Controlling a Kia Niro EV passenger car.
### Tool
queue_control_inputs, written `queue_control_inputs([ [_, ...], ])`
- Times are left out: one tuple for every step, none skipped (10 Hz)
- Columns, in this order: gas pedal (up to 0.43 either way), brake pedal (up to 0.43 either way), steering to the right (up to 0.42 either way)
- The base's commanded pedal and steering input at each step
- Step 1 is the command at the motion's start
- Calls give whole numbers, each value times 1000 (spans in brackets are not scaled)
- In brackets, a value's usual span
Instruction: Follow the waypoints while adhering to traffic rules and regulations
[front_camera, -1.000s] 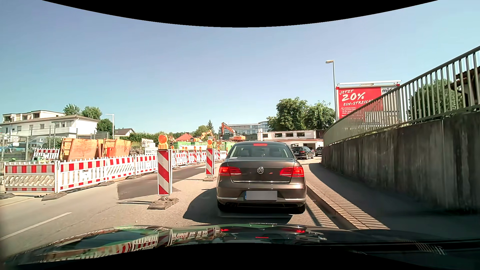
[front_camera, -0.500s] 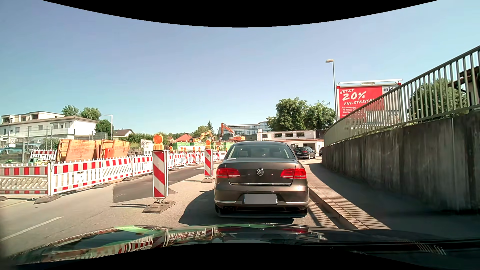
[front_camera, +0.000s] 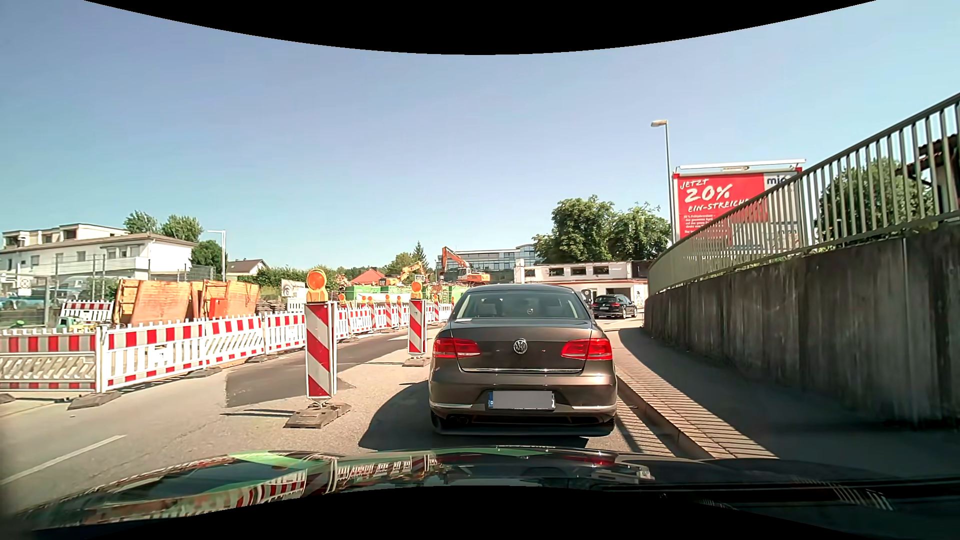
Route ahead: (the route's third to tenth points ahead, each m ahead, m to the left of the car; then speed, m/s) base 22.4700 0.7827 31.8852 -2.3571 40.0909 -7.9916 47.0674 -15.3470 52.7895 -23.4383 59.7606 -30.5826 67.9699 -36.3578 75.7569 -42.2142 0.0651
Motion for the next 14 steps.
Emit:
queue_control_inputs([
  [0, 348, 21],
  [0, 378, 21],
  [0, 396, 21],
  [0, 409, 21],
  [0, 415, 21],
  [0, 415, 21],
  [0, 390, 21],
  [0, 250, 21],
  [0, 0, 20],
  [0, 0, 20],
  [0, 0, 20],
  [0, 0, 20],
  [0, 0, 20],
  [39, 0, 20],
])
